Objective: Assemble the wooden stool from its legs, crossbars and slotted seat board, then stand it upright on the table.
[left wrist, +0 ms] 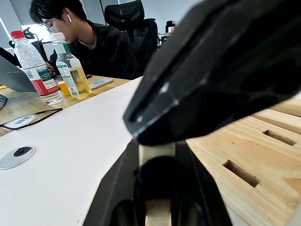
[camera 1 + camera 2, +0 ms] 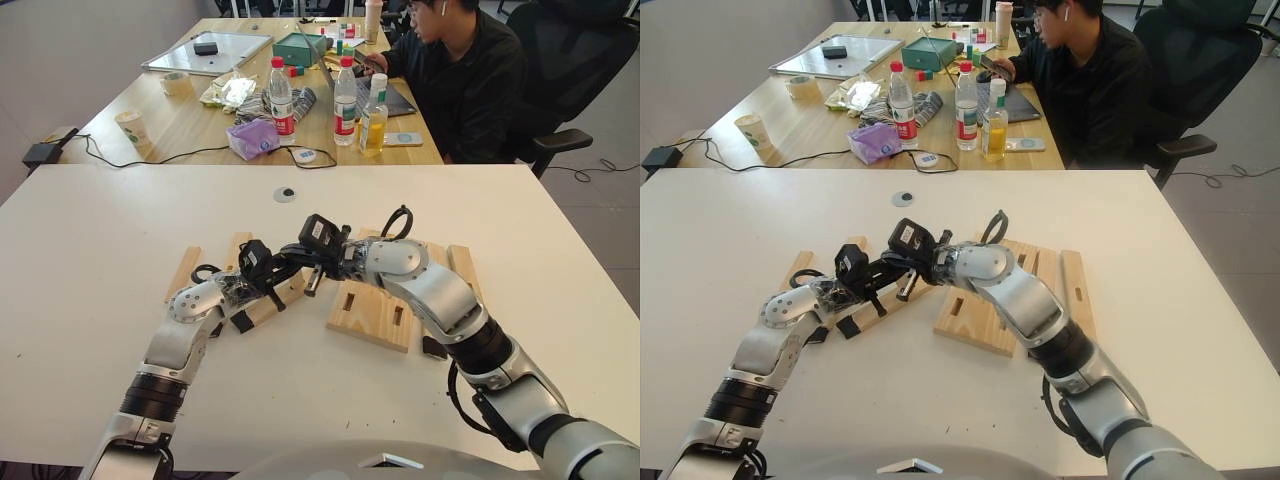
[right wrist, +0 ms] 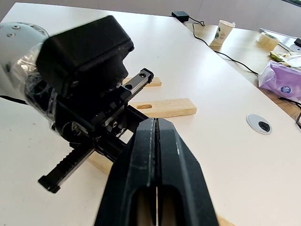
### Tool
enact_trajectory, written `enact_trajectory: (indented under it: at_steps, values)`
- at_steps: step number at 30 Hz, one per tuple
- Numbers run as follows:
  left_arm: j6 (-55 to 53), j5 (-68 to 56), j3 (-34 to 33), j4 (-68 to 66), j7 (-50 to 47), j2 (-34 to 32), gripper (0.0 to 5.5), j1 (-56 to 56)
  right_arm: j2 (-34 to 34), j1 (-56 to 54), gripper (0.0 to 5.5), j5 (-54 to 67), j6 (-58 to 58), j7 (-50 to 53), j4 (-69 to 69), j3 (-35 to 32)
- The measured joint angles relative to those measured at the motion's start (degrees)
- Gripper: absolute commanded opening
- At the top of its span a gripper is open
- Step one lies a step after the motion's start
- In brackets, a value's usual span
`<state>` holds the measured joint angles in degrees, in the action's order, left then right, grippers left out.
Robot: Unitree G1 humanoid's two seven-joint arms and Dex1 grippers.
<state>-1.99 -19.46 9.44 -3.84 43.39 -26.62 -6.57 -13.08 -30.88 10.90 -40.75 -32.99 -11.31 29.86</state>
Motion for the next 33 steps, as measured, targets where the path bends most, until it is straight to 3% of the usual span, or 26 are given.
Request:
enact_trajectory:
  at_steps: [7, 10, 13, 17, 23, 27, 31, 33]
  values:
    - [0.00, -0.25, -0.01, -0.10, -0.01, 0.08, 0.39, -0.05, 6.01, -4.94, 0.00, 6.95, -0.77, 3.12, -0.22, -13.92]
    - [0.01, -0.29, 0.00, -0.18, -0.01, 0.10, 0.39, -0.12, 8.06, -8.42, 0.00, 8.01, -1.22, 3.76, -1.59, -16.20]
    - [0.01, -0.30, 0.00, -0.20, -0.01, 0.09, 0.39, -0.12, 7.48, -8.00, 0.00, 7.91, -2.95, 3.14, -1.65, -13.61]
    - [0.31, -0.35, 0.42, -0.45, 0.08, -0.02, 0.39, -0.24, -1.17, -2.28, 0.00, 3.61, -5.60, -0.84, -0.29, -0.22]
    - [0.33, -0.42, 0.51, -0.38, 0.09, 0.02, 0.39, -0.25, -2.69, -2.57, 0.00, 2.67, -4.34, -1.24, -1.42, 1.16]
    - [0.33, -0.76, 0.47, -0.43, 0.01, -0.04, 0.39, -0.29, 1.03, -0.73, 0.00, 6.87, -5.61, -0.48, 0.48, -5.35]
    - [0.28, -0.56, 0.48, -0.05, -0.66, 0.09, 0.39, -0.28, 1.34, -1.92, 0.00, 15.03, -8.47, 0.87, -1.28, -20.58]
    - [-2.20, -0.47, 0.30, 1.95, -2.24, 0.76, 0.83, -0.44, 0.81, -2.90, 0.00, 16.29, -8.47, 1.07, -1.58, -24.47]
